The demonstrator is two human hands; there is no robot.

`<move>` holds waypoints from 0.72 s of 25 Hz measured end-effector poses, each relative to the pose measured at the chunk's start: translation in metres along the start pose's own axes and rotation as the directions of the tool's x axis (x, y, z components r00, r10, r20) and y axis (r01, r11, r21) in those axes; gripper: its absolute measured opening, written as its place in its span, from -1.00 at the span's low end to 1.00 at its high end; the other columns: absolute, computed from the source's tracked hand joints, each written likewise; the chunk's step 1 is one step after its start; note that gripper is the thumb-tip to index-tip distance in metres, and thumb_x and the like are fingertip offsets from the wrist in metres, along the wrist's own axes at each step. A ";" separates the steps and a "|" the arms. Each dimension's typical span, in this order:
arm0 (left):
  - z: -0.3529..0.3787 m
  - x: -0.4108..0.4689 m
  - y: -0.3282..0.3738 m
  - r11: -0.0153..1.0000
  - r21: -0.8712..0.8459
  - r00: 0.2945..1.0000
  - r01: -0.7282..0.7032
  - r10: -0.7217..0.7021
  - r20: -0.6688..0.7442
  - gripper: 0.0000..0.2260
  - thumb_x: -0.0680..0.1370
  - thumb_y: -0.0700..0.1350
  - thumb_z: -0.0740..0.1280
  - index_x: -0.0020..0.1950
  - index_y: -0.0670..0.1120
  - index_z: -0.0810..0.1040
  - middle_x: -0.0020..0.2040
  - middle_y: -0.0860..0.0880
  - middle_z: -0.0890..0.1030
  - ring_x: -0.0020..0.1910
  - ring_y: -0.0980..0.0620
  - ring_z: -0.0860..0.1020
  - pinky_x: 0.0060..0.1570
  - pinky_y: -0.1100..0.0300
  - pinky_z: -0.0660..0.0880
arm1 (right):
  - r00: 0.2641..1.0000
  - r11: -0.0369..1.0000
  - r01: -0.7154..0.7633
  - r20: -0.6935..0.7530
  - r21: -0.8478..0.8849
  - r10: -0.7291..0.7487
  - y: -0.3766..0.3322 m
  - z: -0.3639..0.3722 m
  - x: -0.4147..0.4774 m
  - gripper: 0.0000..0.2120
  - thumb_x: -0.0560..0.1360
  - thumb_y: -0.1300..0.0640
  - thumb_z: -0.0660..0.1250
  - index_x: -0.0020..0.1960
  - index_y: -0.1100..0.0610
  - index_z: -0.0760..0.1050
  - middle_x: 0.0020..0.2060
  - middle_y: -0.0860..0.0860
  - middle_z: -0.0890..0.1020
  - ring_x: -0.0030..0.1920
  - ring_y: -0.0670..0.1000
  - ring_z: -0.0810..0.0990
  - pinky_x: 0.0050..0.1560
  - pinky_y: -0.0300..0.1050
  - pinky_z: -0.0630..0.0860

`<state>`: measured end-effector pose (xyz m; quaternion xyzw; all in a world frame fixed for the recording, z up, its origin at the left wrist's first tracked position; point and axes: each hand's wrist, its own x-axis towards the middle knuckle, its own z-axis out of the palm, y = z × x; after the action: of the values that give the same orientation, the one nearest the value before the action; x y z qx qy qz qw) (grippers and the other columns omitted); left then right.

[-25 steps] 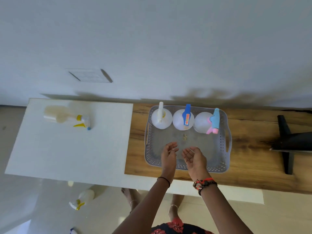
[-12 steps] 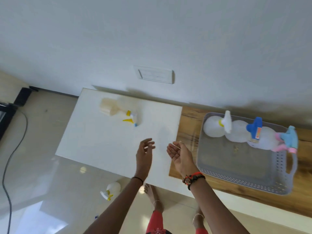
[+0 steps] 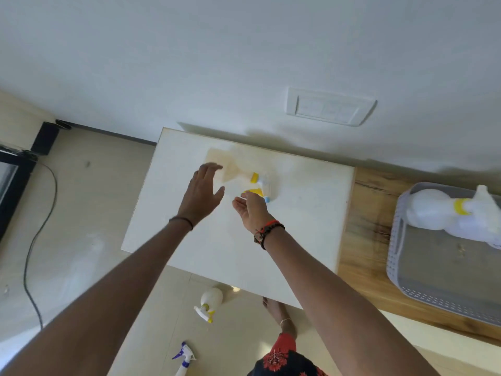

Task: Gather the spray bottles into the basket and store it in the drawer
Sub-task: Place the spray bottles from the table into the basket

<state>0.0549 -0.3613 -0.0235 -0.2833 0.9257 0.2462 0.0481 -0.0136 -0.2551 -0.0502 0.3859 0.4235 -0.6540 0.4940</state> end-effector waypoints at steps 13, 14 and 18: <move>0.018 0.089 -0.032 0.823 0.484 0.940 -0.296 0.162 0.300 -0.13 0.33 -0.09 0.53 0.51 -0.18 0.12 0.42 -0.18 0.30 0.41 -0.15 0.28 0.42 0.11 0.22 | 1.000 0.997 0.006 0.009 -0.075 -0.005 0.005 0.033 0.050 -0.59 0.61 0.34 -0.01 0.43 0.21 0.30 0.05 0.19 0.43 0.09 0.08 0.44 0.31 -0.05 0.46; 0.020 0.085 -0.032 0.851 0.449 0.948 -0.271 0.154 0.280 -0.15 0.33 -0.08 0.53 0.49 -0.18 0.15 0.40 -0.19 0.32 0.38 -0.16 0.30 0.39 0.10 0.27 | 1.000 0.997 0.009 0.011 -0.075 -0.009 0.006 0.030 0.049 -0.58 0.61 0.35 -0.02 0.43 0.20 0.31 0.04 0.19 0.44 0.09 0.08 0.44 0.31 -0.06 0.47; 0.021 0.054 -0.028 0.972 0.189 0.975 -0.138 0.100 0.198 -0.12 0.29 0.03 0.55 0.46 -0.22 0.22 0.36 -0.22 0.35 0.34 -0.21 0.34 0.33 0.03 0.32 | 0.997 0.998 0.035 0.066 -0.059 -0.031 0.009 0.011 0.032 -0.55 0.60 0.38 -0.05 0.42 0.17 0.31 0.05 0.17 0.47 0.09 0.09 0.48 0.31 -0.04 0.47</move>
<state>0.0236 -0.3979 -0.0663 -0.1963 0.9525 0.1792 0.1486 -0.0128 -0.2770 -0.0778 0.3421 0.4330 -0.6612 0.5082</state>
